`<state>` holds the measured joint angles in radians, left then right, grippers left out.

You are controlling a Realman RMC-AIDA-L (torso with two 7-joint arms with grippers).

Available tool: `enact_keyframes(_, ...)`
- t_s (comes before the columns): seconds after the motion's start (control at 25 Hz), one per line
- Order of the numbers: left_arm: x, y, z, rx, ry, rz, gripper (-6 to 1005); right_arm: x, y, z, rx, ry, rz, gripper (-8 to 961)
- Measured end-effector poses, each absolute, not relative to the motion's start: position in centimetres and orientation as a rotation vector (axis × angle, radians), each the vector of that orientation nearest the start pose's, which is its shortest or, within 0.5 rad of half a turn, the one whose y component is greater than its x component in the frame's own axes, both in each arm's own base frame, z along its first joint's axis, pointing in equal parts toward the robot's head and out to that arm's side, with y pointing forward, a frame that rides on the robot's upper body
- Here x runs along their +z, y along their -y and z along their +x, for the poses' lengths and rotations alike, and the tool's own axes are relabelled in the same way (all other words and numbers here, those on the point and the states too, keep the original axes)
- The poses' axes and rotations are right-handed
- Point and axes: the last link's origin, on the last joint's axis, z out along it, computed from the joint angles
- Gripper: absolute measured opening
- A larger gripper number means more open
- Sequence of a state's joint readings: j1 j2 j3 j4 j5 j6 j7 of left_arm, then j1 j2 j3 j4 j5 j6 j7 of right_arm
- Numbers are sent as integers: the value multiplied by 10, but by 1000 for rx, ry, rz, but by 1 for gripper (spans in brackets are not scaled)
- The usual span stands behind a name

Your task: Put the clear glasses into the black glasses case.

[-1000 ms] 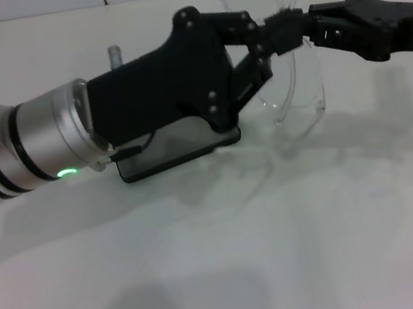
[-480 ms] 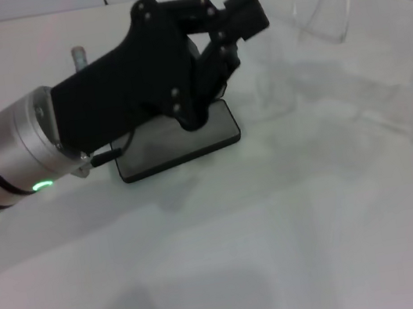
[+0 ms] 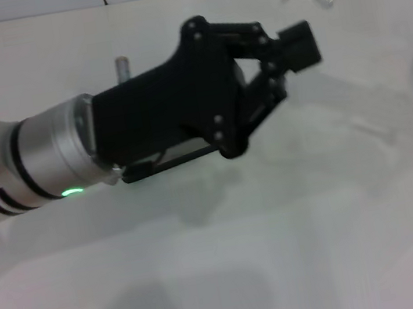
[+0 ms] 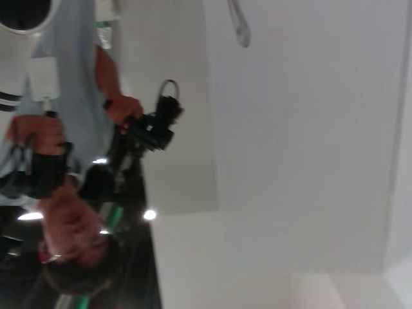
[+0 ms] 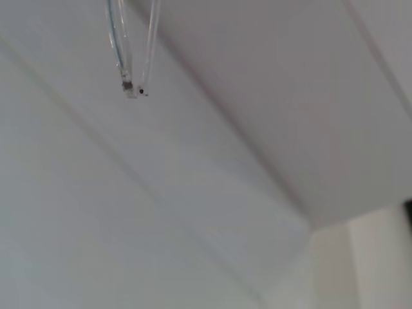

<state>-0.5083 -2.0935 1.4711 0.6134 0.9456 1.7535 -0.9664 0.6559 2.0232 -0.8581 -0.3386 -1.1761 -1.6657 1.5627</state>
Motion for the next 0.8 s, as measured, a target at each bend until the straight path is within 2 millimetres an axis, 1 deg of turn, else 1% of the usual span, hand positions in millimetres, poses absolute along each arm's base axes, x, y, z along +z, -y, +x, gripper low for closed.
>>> enact_keyframes(0.16, -27, -288, -132, -1673, -154, -2635, 49, 18, -364, 167, 1684, -843, -2462, 67)
enact_keyframes(0.32, -27, -289, -131, -1674, -156, -2635, 49, 8, -361, 158, 1637, -807, -2568, 67)
enact_keyframes(0.6, -28, -293, -134, -1645, -119, -2629, 49, 4, -349, 149, 1622, -645, -2686, 67)
enact_keyframes(0.8, -29, -297, -136, -1624, -86, -2626, 49, 1, -344, 145, 1584, -579, -2760, 67)
